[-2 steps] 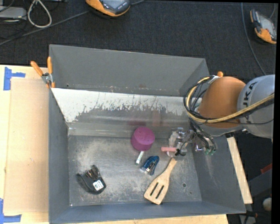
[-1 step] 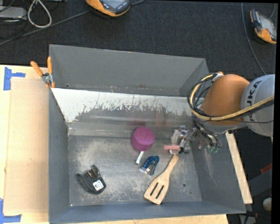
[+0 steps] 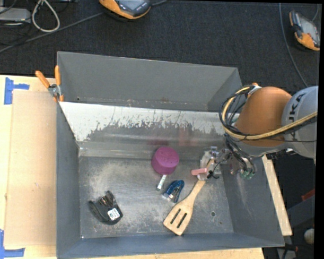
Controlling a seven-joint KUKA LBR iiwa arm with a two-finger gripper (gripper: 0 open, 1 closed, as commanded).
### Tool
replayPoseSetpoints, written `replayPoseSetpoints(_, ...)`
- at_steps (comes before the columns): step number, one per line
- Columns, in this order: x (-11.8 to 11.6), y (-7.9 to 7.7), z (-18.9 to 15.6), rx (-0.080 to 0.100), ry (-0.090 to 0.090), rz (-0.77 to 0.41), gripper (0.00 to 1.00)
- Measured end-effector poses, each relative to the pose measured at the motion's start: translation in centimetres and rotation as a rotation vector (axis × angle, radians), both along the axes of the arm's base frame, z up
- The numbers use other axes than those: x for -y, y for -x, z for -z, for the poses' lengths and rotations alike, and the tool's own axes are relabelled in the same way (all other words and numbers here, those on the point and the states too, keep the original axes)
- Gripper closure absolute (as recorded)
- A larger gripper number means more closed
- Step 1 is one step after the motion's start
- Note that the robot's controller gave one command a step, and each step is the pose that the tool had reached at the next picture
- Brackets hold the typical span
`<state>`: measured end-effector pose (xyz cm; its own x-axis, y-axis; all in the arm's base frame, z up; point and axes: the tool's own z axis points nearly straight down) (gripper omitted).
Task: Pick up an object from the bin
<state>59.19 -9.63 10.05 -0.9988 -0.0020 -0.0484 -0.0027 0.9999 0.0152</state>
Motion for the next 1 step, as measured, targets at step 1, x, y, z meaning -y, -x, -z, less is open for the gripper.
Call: replayPoseSetpoints(1,1.44,-1.05,-0.34,0.005,0.001,-0.01,1.0)
